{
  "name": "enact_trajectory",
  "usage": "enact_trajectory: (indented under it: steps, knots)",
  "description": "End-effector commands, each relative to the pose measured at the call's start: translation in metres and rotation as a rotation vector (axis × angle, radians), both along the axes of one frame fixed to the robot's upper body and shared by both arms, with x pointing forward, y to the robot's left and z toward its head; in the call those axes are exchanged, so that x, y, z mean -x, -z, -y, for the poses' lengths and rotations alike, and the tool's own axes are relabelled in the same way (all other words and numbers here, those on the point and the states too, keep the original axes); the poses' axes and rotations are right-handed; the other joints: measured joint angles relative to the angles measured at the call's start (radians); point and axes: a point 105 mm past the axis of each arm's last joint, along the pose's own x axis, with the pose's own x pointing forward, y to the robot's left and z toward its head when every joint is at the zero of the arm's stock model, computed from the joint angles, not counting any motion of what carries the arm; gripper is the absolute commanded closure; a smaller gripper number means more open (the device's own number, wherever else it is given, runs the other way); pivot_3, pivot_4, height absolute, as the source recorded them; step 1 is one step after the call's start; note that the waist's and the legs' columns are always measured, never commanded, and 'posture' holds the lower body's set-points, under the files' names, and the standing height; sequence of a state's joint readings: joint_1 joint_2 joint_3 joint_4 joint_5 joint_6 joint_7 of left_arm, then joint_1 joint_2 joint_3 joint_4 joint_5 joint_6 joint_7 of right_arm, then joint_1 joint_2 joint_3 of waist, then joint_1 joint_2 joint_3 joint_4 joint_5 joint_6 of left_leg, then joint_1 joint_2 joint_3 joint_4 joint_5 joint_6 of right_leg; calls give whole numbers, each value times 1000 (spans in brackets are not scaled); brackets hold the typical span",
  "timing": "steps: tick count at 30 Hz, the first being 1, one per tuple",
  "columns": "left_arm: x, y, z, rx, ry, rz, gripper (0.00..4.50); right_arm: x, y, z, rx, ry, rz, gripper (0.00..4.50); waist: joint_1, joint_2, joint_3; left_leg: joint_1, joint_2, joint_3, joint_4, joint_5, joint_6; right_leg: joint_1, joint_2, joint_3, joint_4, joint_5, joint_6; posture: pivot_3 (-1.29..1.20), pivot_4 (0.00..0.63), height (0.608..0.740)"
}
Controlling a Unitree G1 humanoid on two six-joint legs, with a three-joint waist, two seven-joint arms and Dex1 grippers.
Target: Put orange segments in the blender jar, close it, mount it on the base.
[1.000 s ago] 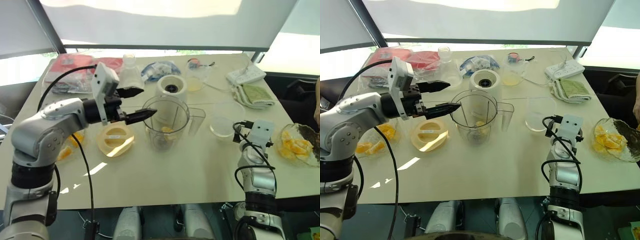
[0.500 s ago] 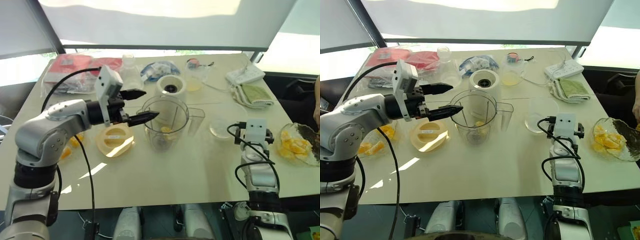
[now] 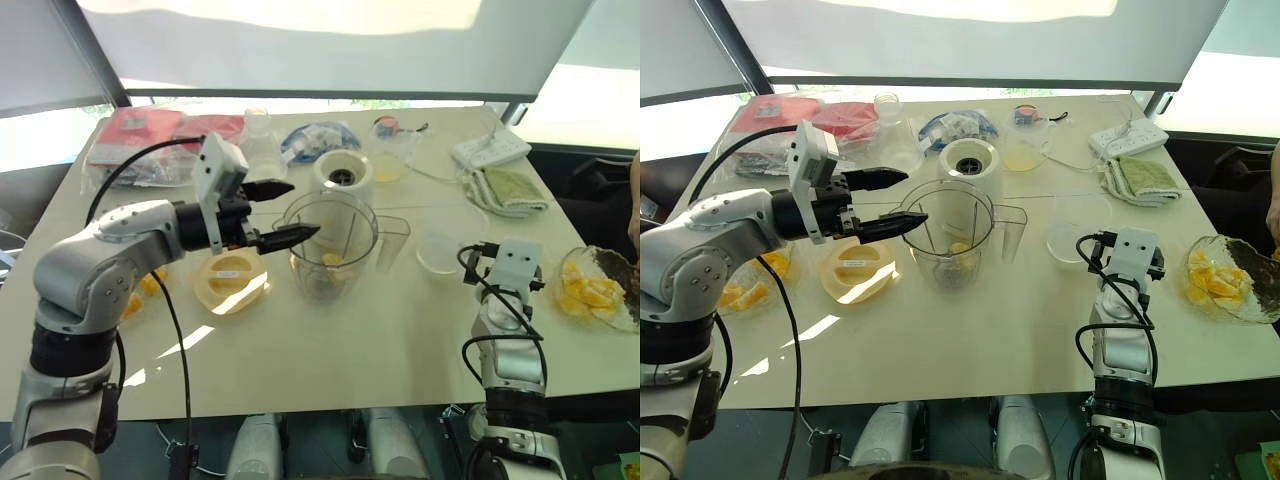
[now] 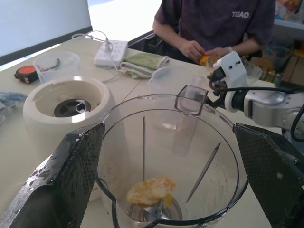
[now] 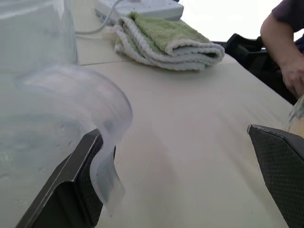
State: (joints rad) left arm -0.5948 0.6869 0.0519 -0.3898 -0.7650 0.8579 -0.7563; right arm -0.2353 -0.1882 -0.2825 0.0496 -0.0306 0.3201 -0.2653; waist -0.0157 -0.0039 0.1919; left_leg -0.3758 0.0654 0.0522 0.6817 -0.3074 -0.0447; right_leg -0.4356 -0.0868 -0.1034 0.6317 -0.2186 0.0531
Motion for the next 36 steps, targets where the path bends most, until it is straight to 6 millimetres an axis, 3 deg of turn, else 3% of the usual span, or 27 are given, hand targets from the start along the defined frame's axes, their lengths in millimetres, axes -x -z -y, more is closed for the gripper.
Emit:
enact_trajectory:
  steps: [1, 14, 23, 30, 36]
  knots:
    - [3, -5, 1, -3, 7, 35, 0, 1, -28, 1, 59, -2, 93, 27, 0, 0, 0, 0, 0, 0, 0, 0, 0, 0, 0, 0, 0, 0, 0, 0, 150, 740]
    - [3, 0, 1, -8, 7, 24, 0, 14, -40, -1, 55, 6, 104, 27, 2, 0, 0, 0, 0, 0, 0, 0, 0, 0, 0, 0, 0, 0, 0, 0, 150, 740]
    - [-1, 3, 3, -11, 25, 16, 0, 28, -45, -23, 59, -78, 86, 27, 2, 0, 0, 0, 0, 0, -1, 0, 0, 0, 0, 0, -1, -2, 2, 0, 150, 740]
    - [-4, 4, 7, -12, 37, 19, 0, 33, -26, -20, 26, -67, -16, 27, 2, 0, 0, 0, 0, 0, -1, 0, 0, 0, 0, 0, -1, -2, 2, 0, 150, 740]
    - [-6, 4, 5, -15, 36, 21, 0, 43, -28, -23, 27, -114, -15, 27, 2, 0, 0, -1, 0, 0, -1, 0, 1, -1, 0, 0, -1, -2, 2, 0, 150, 740]
